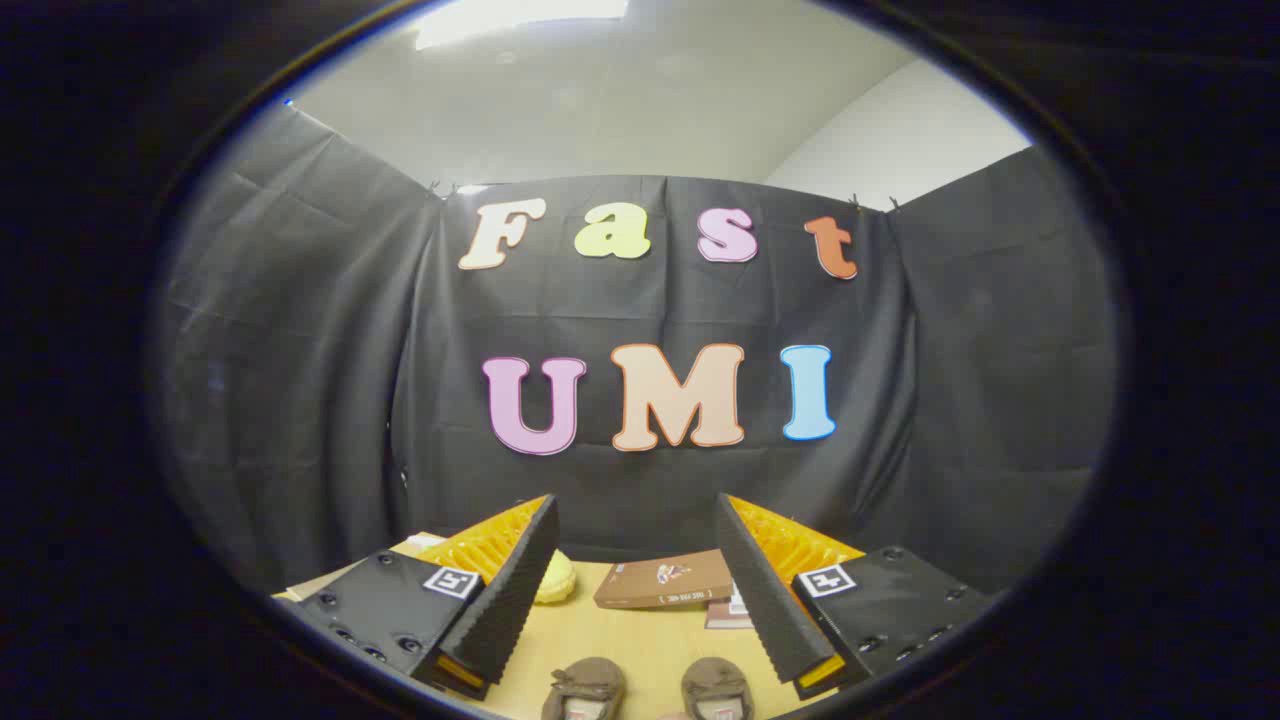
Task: Open the storage box then place both shoes into the box .Put the left shoe in first, then the right shoe, with the right side of both shoes facing outward in a uniform manner.
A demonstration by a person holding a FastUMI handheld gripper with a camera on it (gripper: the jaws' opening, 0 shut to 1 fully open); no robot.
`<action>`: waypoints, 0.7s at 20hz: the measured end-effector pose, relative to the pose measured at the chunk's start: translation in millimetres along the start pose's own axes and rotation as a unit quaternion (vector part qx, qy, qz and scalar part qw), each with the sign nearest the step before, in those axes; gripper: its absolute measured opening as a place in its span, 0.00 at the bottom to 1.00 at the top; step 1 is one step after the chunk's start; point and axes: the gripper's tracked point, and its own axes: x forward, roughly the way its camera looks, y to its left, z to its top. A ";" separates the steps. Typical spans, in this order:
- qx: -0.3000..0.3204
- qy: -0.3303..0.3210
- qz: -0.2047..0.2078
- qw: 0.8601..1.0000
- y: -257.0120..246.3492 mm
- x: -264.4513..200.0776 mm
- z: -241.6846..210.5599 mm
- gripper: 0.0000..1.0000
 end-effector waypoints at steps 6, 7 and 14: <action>0.003 0.005 -0.004 1.000 -10.9 -1.4 -4.7 0.99; 0.001 0.004 -0.005 1.000 -11.5 -1.1 -3.6 0.99; -0.011 0.008 0.002 1.000 -8.1 -0.4 -7.8 0.99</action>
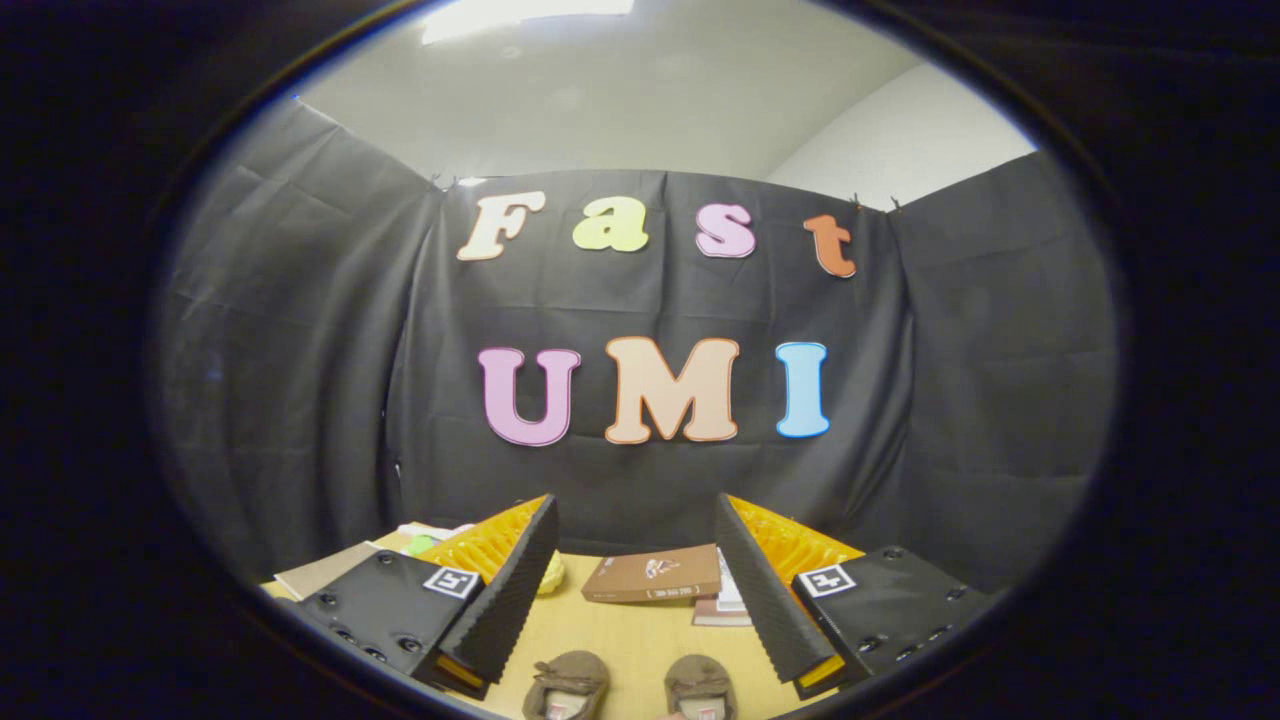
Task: Open the storage box then place both shoes into the box .Put the left shoe in first, then the right shoe, with the right side of both shoes facing outward in a uniform manner.
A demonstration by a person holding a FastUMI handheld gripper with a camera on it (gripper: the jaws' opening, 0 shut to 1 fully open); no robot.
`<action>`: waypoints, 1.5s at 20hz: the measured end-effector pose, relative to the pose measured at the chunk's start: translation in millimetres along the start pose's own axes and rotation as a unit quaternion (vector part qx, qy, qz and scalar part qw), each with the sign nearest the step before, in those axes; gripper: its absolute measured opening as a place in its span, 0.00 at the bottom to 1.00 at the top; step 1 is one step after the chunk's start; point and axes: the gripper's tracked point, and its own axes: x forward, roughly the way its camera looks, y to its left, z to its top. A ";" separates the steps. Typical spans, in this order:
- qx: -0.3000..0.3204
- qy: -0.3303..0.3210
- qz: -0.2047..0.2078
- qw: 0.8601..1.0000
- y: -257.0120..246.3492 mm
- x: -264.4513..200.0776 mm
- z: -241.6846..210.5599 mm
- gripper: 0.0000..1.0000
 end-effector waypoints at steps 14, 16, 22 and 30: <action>0.007 0.011 0.019 1.000 7.0 2.9 -13.2 0.99; 0.012 0.018 0.027 0.999 9.4 3.6 -21.7 0.99; 0.036 0.042 0.069 0.996 27.0 8.6 -56.2 0.99; 0.108 0.101 0.177 0.973 82.2 4.7 -120.1 0.99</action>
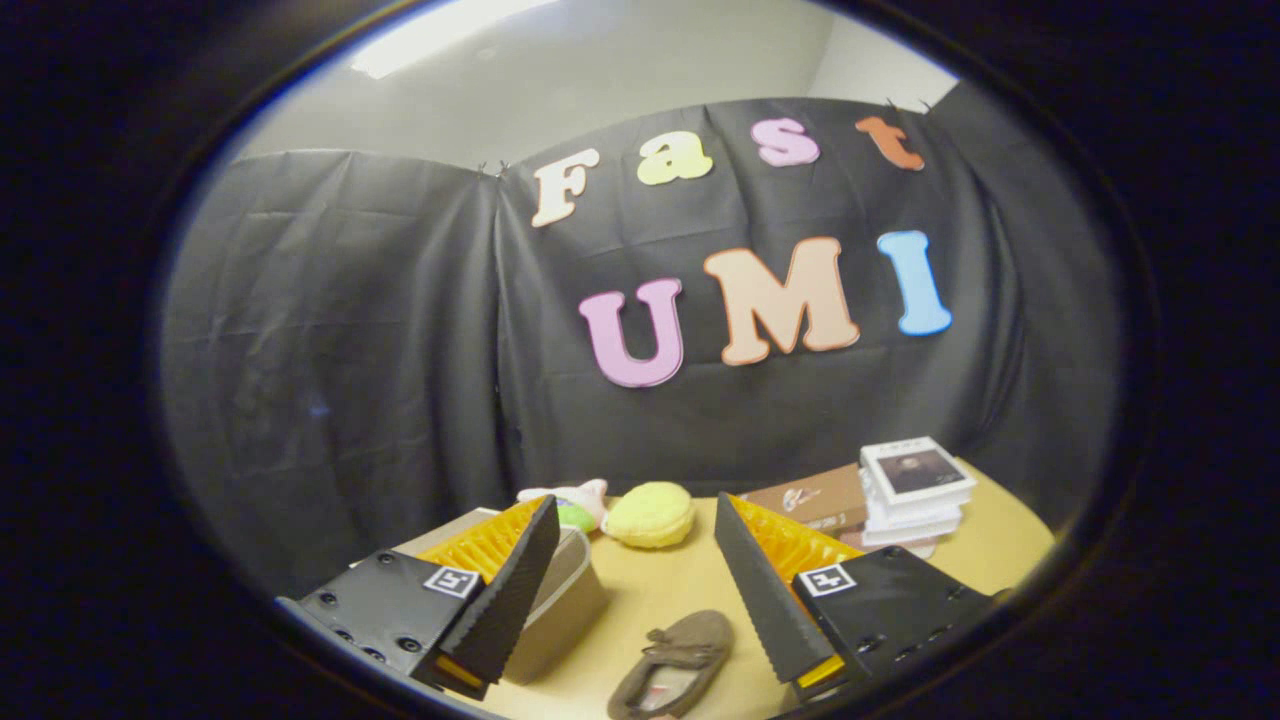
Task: Open the storage box then place both shoes into the box .Put the left shoe in first, then the right shoe, with the right side of both shoes facing outward in a uniform manner.
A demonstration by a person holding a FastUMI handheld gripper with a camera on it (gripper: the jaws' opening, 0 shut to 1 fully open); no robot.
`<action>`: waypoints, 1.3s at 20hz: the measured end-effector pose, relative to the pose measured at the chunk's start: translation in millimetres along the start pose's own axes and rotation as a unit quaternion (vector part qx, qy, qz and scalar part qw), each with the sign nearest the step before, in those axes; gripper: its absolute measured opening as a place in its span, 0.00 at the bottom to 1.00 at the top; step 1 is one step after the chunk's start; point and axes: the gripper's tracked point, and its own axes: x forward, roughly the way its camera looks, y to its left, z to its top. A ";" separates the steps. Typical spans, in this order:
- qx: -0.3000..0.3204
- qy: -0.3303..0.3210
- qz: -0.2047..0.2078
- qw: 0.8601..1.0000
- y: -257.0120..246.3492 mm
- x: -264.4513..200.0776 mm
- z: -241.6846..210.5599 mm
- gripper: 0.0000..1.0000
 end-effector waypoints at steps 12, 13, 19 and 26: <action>0.226 0.160 0.136 0.951 60.0 27.9 -115.5 1.00; 0.242 0.172 0.142 0.944 63.8 29.3 -121.9 1.00; 0.355 0.236 0.189 0.884 93.0 31.0 -153.4 0.99; 0.455 0.266 0.205 0.825 112.3 40.0 -172.7 0.99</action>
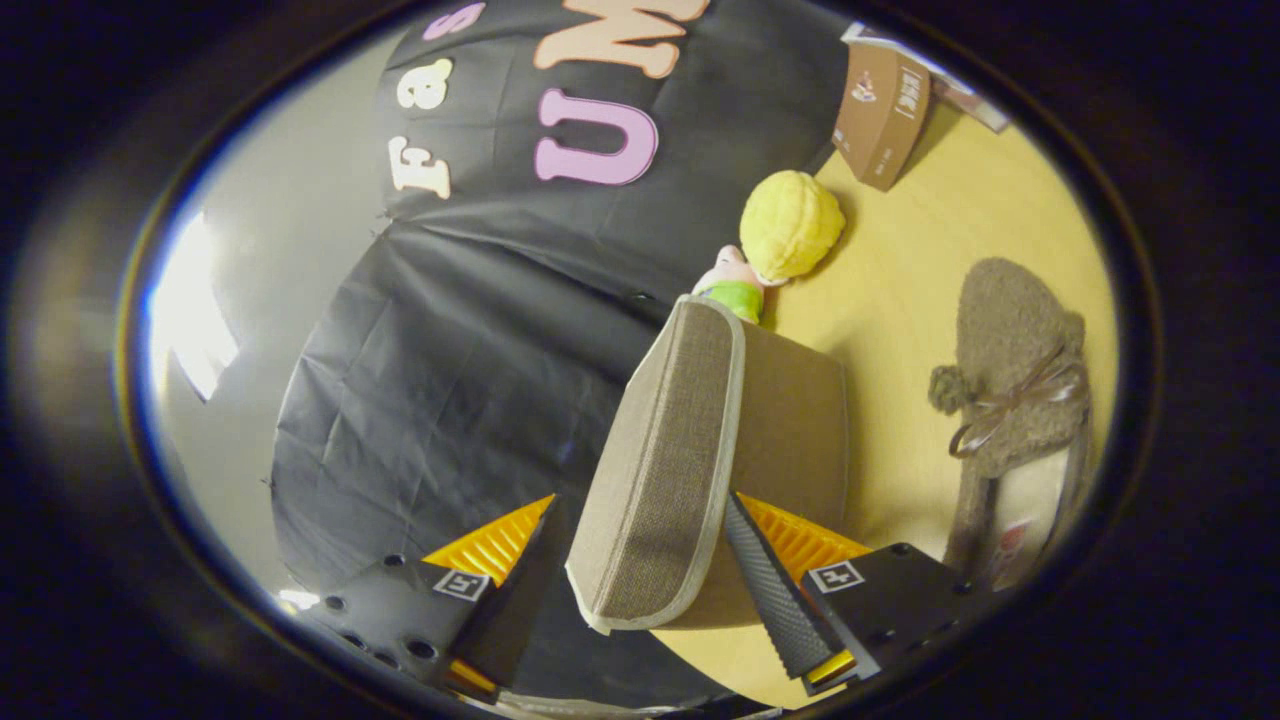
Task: Open the storage box then place both shoes into the box .Put the left shoe in first, then the right shoe, with the right side of both shoes facing outward in a uniform manner.
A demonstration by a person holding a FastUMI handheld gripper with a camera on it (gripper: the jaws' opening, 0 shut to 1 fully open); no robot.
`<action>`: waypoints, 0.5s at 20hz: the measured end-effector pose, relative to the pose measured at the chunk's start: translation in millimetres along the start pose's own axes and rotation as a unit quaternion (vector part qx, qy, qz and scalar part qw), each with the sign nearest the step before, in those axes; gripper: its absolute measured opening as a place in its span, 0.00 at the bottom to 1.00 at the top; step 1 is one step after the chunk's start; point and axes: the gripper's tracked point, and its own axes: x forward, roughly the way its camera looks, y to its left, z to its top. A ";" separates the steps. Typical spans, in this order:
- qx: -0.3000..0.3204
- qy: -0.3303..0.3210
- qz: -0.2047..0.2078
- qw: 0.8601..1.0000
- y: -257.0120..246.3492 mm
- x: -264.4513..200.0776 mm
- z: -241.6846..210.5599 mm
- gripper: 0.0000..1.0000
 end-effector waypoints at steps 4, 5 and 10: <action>0.051 0.013 0.017 0.998 0.5 7.5 -6.1 0.99; 0.061 0.013 0.020 0.998 -0.9 9.4 -6.6 0.99; 0.089 0.022 0.033 0.995 3.7 11.5 -11.3 0.97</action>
